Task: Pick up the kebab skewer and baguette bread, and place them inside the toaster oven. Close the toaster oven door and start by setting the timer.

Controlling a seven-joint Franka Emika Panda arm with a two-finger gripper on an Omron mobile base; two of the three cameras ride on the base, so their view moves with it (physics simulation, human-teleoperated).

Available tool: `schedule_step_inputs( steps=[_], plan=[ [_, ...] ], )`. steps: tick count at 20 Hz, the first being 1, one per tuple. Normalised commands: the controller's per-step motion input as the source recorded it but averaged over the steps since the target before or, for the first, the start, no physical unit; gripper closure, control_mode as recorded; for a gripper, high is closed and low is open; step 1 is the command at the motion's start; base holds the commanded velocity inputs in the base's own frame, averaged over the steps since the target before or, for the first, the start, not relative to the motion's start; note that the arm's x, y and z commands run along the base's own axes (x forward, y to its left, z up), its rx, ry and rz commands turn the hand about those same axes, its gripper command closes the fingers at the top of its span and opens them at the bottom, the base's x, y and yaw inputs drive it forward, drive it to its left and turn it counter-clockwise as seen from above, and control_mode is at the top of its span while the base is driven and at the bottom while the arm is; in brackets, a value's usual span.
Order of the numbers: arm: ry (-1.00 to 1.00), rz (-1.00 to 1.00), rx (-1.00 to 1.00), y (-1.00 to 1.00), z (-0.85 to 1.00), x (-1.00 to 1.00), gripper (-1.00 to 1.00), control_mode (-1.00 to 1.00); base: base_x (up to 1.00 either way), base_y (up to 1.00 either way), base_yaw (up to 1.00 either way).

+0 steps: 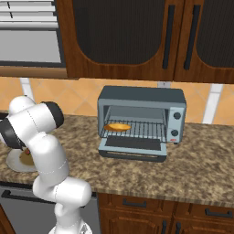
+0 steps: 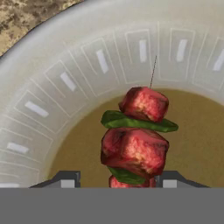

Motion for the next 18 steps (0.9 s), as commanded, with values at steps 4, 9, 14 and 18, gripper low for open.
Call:
schedule_step_inputs(
  steps=[4,9,14,18],
  plan=[
    [-0.01,0.0,0.0,0.05,-0.01,0.03,1.0,-1.0,0.0,0.0,0.0],
    [-0.05,0.0,0.0,-0.03,0.4,-0.17,1.0,-1.0,0.0,0.0,0.0],
    [-0.16,0.0,0.0,-0.26,0.96,-0.63,1.0,-1.0,0.0,0.0,0.0],
    [-0.13,-0.07,0.0,-0.83,1.0,-0.56,1.0,-1.0,0.0,0.0,0.0]
  ],
)
